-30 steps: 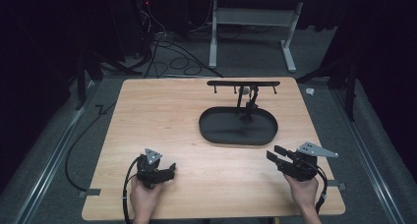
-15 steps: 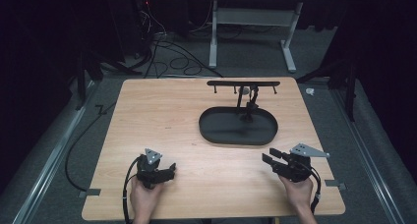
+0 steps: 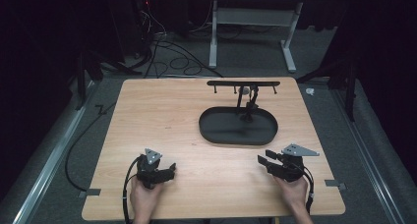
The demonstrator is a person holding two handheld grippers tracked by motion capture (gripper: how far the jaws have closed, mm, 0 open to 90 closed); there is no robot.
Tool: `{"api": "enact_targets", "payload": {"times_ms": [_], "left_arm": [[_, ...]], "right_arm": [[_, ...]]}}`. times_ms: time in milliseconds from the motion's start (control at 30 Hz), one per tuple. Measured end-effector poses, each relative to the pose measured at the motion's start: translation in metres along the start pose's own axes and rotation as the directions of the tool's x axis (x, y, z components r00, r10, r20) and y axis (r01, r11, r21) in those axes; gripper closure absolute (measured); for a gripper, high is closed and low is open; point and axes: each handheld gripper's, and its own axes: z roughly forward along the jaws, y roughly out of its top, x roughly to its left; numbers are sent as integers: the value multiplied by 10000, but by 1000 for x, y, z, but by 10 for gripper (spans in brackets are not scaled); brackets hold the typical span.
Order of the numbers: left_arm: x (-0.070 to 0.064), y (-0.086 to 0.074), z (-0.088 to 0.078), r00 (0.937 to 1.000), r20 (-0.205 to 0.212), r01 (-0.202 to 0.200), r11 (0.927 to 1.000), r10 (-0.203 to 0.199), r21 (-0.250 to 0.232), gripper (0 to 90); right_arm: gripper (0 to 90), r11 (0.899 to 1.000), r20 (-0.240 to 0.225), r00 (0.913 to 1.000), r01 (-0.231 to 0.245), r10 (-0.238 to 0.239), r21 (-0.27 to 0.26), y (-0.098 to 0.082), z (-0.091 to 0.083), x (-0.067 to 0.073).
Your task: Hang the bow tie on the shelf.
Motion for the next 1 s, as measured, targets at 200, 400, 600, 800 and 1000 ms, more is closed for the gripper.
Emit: {"api": "enact_targets", "payload": {"times_ms": [200,400,600,800,1000], "left_arm": [[0,0,0,10000,7,5,10000,-5,-14,175],[0,0,0,10000,7,6,10000,-6,-17,175],[0,0,0,10000,8,8,10000,-8,-14,175],[0,0,0,10000,9,7,10000,-7,-17,175],[0,0,0,10000,9,6,10000,-6,-18,175]], "right_arm": [[557,9994,350,9992,174,-184,293,-3,7,1],[558,9984,490,9985,221,-247,530,-5,13,1],[557,9973,550,9982,218,-257,697,-7,18,1],[550,9950,777,9958,405,-477,914,-9,23,2],[526,9892,1103,9911,595,-745,1339,-10,28,4]]}}
